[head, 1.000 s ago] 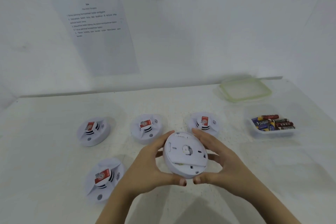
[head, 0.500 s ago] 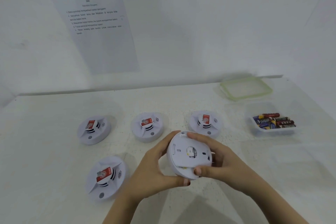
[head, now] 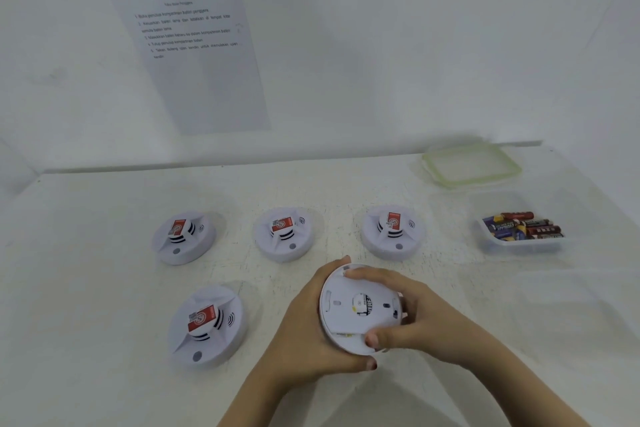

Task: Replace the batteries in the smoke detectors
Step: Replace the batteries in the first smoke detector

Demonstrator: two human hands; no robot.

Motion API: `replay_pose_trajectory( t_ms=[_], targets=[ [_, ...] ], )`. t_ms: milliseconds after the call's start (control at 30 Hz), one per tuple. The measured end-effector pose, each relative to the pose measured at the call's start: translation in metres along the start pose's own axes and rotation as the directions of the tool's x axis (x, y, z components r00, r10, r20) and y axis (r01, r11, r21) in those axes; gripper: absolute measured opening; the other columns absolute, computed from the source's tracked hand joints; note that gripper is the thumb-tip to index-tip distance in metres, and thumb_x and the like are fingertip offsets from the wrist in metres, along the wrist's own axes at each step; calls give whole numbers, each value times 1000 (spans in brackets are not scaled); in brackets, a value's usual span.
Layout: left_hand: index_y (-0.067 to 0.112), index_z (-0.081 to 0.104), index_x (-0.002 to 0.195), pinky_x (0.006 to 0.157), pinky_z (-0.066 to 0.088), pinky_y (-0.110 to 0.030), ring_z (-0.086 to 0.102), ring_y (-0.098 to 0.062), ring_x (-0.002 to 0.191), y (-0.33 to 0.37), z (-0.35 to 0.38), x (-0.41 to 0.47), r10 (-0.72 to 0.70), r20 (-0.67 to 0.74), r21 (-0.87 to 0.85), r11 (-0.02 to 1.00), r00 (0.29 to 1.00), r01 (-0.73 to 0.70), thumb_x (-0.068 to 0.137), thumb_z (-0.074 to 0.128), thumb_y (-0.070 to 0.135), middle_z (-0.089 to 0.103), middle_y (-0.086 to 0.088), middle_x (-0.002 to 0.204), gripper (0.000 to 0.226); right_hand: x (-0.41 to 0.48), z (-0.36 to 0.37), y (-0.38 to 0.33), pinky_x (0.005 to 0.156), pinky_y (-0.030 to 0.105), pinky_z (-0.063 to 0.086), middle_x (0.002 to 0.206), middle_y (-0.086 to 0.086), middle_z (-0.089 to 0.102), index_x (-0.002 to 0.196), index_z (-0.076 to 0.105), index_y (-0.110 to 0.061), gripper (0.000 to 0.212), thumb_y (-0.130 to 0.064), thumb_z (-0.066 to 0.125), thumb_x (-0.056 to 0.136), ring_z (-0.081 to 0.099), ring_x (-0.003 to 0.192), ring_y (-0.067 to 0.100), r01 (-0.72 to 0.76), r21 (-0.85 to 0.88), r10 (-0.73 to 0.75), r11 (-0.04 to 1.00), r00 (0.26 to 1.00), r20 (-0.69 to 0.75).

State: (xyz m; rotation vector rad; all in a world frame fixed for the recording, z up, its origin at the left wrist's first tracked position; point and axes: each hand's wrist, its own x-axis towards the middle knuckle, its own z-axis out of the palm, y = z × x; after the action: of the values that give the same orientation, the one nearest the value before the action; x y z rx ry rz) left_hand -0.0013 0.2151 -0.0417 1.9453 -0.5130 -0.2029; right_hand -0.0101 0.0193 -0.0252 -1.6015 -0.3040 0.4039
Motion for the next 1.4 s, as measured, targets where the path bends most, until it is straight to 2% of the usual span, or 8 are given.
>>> replay_pose_trajectory(
  t_ms=[233, 333, 467, 667, 800, 1067, 1200, 1400],
  targets=[
    [44, 24, 141, 91, 46, -12, 47, 12, 121, -7, 9, -6, -52, 10, -14, 999, 999, 53, 54, 92, 16, 39, 42, 132, 114, -2, 7, 18, 102, 47, 42, 127, -13, 54, 122, 56, -43, 63, -32, 80, 65, 49, 121, 15, 46, -177, -62, 983, 995, -83],
    [59, 14, 138, 96, 48, -21, 49, 4, 123, -10, 9, -6, -63, 19, 14, 998, 998, 63, 52, 92, 25, 42, 36, 134, 121, -3, 9, 20, 103, 44, 42, 128, -15, 53, 123, 56, -40, 63, -27, 80, 67, 48, 123, 13, 69, -152, -82, 986, 993, -79],
    [74, 8, 129, 120, 19, -40, 13, 11, 141, -9, 12, -3, -14, 29, 152, 988, 999, 10, 51, 87, 43, 9, 48, 143, 115, -4, 6, 22, 103, 40, 43, 130, -11, 53, 123, 56, -39, 64, -27, 81, 66, 48, 123, 12, 54, -154, -66, 987, 995, -73],
    [65, 20, 128, 121, 3, -24, 2, 19, 138, -10, 14, -3, -16, 30, 194, 981, 999, 10, 55, 81, 46, 12, 40, 145, 96, -3, 2, 21, 100, 31, 44, 125, -16, 53, 120, 58, -41, 64, -28, 82, 62, 48, 121, 7, 29, -197, -40, 980, 998, -53],
    [63, 21, 124, 112, -3, -7, 0, 24, 134, -8, 14, -4, -18, 42, 221, 975, 999, 8, 62, 84, 36, 8, 58, 132, 93, -3, 0, 21, 98, 29, 46, 126, -12, 53, 122, 59, -35, 64, -20, 82, 65, 50, 120, 8, 30, -171, -35, 985, 999, -23],
    [79, 18, 119, 119, 4, -27, 3, 22, 136, 0, 12, -4, -5, 72, 218, 976, 997, -11, 62, 85, 29, 14, 60, 130, 101, 0, -9, 6, 101, 21, 41, 130, -12, 47, 122, 56, -47, 67, -15, 80, 69, 45, 121, 0, -6, -277, 33, 961, 995, 95],
    [81, 17, 118, 121, 13, -39, 6, 21, 137, -1, 11, -5, -36, 62, 159, 987, 997, 26, 50, 81, 44, 15, 59, 131, 100, -3, -13, 1, 98, 0, 21, 134, -24, 33, 125, 46, -54, 76, -26, 85, 66, 22, 125, -21, 41, -563, -36, 826, 999, 20],
    [81, 18, 118, 118, 22, -46, 16, 14, 139, -1, 12, -5, -34, 59, 143, 989, 998, 25, 49, 84, 46, 23, 54, 134, 101, -15, -5, -7, 93, -2, 22, 131, -37, 23, 124, 51, -41, 64, -30, 78, 67, 22, 124, -16, 115, -729, -185, 675, 983, -16]
  ],
)
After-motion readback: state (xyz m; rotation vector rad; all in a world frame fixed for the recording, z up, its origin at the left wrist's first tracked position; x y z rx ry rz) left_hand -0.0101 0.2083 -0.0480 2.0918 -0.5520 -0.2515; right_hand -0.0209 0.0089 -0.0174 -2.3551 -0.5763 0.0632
